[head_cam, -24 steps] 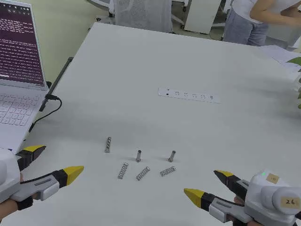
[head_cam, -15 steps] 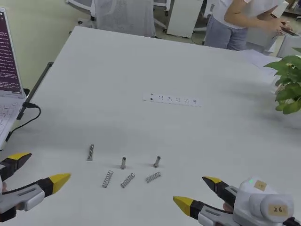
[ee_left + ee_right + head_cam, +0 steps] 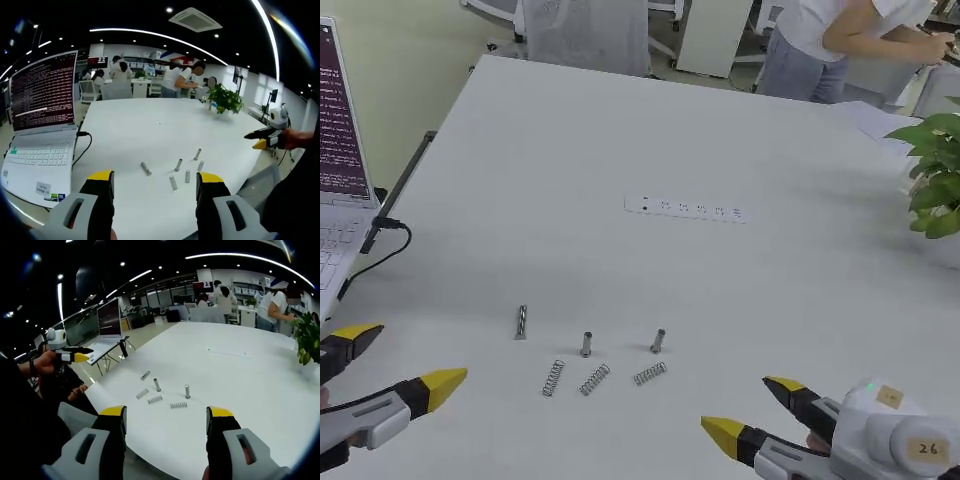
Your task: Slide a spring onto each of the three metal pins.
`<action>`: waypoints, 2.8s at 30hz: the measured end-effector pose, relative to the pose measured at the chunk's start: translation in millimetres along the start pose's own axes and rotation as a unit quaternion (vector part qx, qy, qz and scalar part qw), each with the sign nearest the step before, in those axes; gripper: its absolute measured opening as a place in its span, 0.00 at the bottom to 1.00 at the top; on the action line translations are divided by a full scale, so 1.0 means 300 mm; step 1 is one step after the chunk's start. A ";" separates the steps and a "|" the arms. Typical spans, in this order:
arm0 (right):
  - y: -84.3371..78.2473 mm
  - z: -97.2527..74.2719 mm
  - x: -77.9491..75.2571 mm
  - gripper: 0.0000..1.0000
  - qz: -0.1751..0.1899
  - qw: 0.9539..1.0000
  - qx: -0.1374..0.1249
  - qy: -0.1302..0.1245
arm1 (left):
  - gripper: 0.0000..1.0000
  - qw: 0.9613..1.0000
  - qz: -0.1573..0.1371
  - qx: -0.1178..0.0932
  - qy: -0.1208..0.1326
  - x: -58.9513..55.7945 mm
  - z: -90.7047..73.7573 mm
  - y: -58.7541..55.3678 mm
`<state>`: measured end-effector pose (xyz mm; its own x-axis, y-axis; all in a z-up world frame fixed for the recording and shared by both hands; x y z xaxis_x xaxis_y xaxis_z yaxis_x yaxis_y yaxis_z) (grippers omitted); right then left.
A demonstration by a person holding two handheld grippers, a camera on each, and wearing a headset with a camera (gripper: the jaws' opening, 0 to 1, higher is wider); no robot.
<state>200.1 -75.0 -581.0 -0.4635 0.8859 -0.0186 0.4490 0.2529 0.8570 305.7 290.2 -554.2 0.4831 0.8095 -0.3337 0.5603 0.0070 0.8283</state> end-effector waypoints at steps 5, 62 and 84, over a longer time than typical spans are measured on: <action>-0.001 0.005 0.001 0.63 0.005 1.000 -0.003 -0.001 | 0.62 1.000 0.003 0.005 -0.003 -0.004 0.000 -0.004; -0.007 0.040 -0.013 0.63 0.004 1.000 0.012 0.018 | 0.62 0.999 0.013 0.026 -0.029 -0.059 0.114 0.027; -0.017 0.046 -0.004 0.64 -0.001 0.999 0.024 0.025 | 0.60 0.997 0.030 0.044 -0.049 -0.042 0.226 0.048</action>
<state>208.7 -72.0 -592.5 -0.5016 0.8650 0.0069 0.4837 0.2739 0.8313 353.3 240.3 -568.5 0.5786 0.7454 -0.3311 0.5837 -0.0949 0.8064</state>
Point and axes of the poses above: the centre of the closed fingertips' face, and the gripper's own axes: z roughly forward along the fingers, x roughly to its left, y roughly out of its top, the point moved 6 cm from there along -z, roughly backward along the fingers, and after that the axes turned 15 degrees about -z, right-handed, at the moved point
